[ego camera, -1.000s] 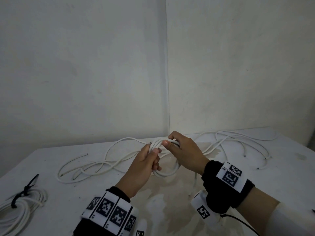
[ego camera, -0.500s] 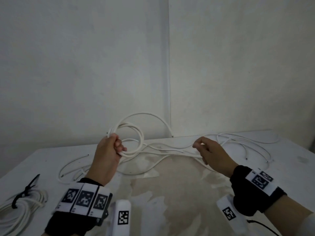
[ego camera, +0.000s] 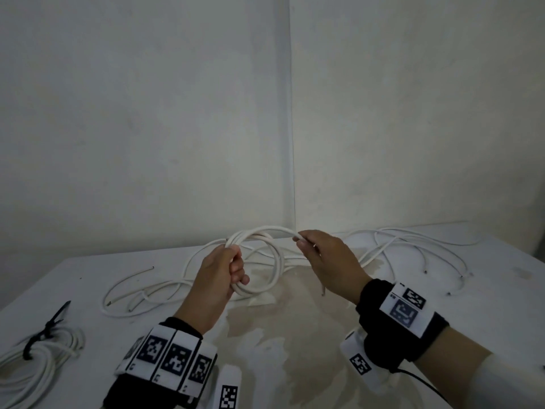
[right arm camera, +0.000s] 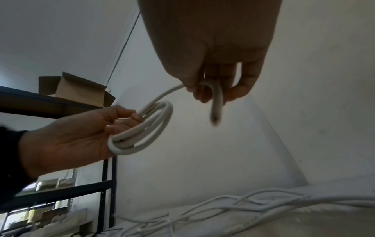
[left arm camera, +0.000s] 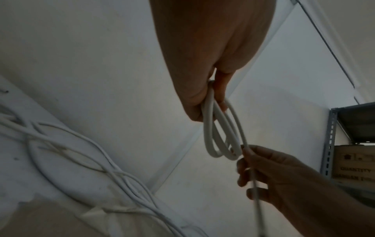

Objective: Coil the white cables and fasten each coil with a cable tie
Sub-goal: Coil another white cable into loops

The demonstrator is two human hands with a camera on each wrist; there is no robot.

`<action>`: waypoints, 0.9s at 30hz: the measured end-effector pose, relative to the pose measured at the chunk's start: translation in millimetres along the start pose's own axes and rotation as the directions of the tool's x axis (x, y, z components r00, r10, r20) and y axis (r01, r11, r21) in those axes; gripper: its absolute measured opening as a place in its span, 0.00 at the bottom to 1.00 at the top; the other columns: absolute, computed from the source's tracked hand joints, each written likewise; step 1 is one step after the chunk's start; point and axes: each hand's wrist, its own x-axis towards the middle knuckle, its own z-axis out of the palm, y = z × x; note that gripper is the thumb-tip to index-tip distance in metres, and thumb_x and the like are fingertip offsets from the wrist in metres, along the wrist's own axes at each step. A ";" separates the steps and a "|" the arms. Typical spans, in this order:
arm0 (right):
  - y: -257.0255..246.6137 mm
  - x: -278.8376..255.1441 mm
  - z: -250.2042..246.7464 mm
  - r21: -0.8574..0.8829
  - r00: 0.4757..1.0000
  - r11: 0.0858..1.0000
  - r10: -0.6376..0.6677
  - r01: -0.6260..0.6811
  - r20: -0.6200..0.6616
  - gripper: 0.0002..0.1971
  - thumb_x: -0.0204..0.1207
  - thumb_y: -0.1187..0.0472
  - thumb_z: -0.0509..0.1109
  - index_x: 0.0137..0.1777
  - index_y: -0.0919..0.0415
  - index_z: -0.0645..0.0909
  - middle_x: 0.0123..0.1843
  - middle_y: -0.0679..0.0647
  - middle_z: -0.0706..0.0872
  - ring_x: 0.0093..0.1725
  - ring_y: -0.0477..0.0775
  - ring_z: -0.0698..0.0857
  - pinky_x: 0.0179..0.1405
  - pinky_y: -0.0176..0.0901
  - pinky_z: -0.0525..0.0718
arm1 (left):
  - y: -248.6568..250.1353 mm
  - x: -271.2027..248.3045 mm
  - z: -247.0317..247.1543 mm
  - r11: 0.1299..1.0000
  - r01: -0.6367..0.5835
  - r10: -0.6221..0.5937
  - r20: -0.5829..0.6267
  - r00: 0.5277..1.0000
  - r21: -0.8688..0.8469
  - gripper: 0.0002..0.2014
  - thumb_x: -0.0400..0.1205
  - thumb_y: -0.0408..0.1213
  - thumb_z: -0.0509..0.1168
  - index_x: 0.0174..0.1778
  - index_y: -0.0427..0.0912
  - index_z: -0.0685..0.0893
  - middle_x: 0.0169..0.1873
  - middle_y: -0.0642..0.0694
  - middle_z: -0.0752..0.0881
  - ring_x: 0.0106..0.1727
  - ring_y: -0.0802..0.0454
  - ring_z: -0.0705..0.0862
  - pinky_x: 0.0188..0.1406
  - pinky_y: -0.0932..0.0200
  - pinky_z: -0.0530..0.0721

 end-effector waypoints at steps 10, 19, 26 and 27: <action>-11.4 5.4 8.5 0.484 0.957 0.833 0.289 -0.267 0.031 0.14 0.81 0.62 0.62 0.48 0.75 0.82 0.41 0.65 0.85 0.37 0.55 0.85 0.49 0.51 0.88 | -5.7 -6.0 18.5 0.998 0.033 -0.028 0.089 0.996 -0.052 0.15 0.86 0.32 0.48 0.33 0.39 0.70 0.17 0.54 0.67 0.18 0.60 0.65 0.31 0.60 0.72; -17.8 3.0 6.5 0.670 0.952 0.678 0.252 -0.302 0.174 0.17 0.85 0.58 0.55 0.44 0.69 0.79 0.36 0.60 0.86 0.33 0.51 0.86 0.39 0.41 0.85 | -7.9 -5.3 19.3 0.999 0.032 -0.029 0.083 0.996 -0.039 0.14 0.86 0.32 0.48 0.33 0.40 0.70 0.17 0.54 0.68 0.18 0.60 0.65 0.33 0.58 0.69; -21.4 -1.2 -0.5 0.684 0.938 0.642 0.243 -0.347 0.248 0.19 0.86 0.55 0.50 0.46 0.63 0.80 0.32 0.55 0.83 0.30 0.47 0.83 0.37 0.39 0.83 | -11.4 -10.2 19.4 1.000 0.019 -0.021 0.089 0.996 0.024 0.14 0.86 0.32 0.47 0.34 0.40 0.69 0.18 0.54 0.67 0.20 0.59 0.65 0.34 0.58 0.72; -24.1 -1.2 -3.3 0.656 0.936 0.669 0.221 -0.350 0.274 0.21 0.86 0.52 0.49 0.46 0.64 0.79 0.31 0.53 0.82 0.30 0.46 0.82 0.38 0.38 0.82 | -11.6 -10.3 20.8 1.000 0.012 -0.014 0.085 0.996 0.019 0.14 0.86 0.32 0.48 0.34 0.40 0.69 0.18 0.55 0.67 0.20 0.59 0.65 0.34 0.58 0.72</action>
